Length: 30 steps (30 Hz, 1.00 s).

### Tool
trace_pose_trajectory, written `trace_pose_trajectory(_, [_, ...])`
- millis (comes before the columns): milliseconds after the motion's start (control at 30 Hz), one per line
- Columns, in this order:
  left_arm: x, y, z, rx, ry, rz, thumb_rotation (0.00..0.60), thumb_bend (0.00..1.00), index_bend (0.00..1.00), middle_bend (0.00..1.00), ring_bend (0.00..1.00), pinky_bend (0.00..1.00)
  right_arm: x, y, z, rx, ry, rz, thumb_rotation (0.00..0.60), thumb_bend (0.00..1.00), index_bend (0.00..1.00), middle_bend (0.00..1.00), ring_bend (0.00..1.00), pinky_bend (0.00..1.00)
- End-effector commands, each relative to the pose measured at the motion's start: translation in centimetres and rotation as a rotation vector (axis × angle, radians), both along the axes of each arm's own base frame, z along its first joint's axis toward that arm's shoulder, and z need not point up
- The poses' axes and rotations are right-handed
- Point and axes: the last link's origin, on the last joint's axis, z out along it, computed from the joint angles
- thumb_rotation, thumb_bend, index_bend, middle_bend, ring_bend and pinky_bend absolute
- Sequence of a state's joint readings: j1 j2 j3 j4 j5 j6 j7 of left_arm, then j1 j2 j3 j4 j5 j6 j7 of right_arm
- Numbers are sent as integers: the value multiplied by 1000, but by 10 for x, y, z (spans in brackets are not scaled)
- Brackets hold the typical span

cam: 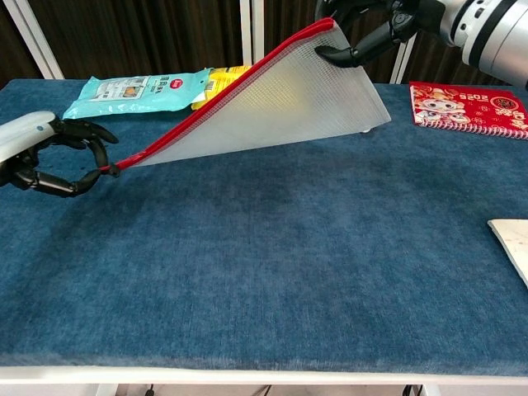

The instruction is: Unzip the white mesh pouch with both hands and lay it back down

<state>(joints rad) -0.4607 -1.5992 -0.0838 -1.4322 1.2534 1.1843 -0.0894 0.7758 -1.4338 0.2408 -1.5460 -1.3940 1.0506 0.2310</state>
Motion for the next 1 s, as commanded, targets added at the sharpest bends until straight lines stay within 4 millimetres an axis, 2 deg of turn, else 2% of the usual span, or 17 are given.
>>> trace_pose_trajectory(33, [-21,3,2,22,43,67,600,556,646,176,52,147,-7,2,3,6,-2,-9,600,499,919,568,294,335])
trace_pose_trajectory(267, [-42,8,7,58,81,142,600,556,645,176,48,146,-12,3,4,10,1,-10,600,501,920,569,294,335])
trace_pose_trajectory(533, [-46,6,12,69,65,159,600,551,628,174,48,146,-15,4,1,13,7,-9,600,503,920,569,294,335])
trace_pose_trajectory(600, [-45,6,15,71,63,153,600,509,558,155,43,146,-14,5,-5,24,18,-5,600,503,920,569,294,335])
trace_pose_trajectory(700, [-41,6,21,78,51,139,600,376,319,101,24,139,-12,10,-22,36,43,22,600,503,913,567,294,335])
trace_pose_trajectory(767, [-38,6,26,92,37,126,600,330,217,87,23,137,-12,16,-37,40,67,51,600,498,894,564,294,334])
trace_pose_trajectory(933, [-30,1,42,117,48,80,600,293,162,79,23,135,-13,26,-68,54,135,115,600,464,813,540,293,320])
trace_pose_trajectory(1000, [-26,-1,50,144,49,61,600,282,153,77,23,135,-15,31,-78,79,177,136,600,387,735,517,281,286])
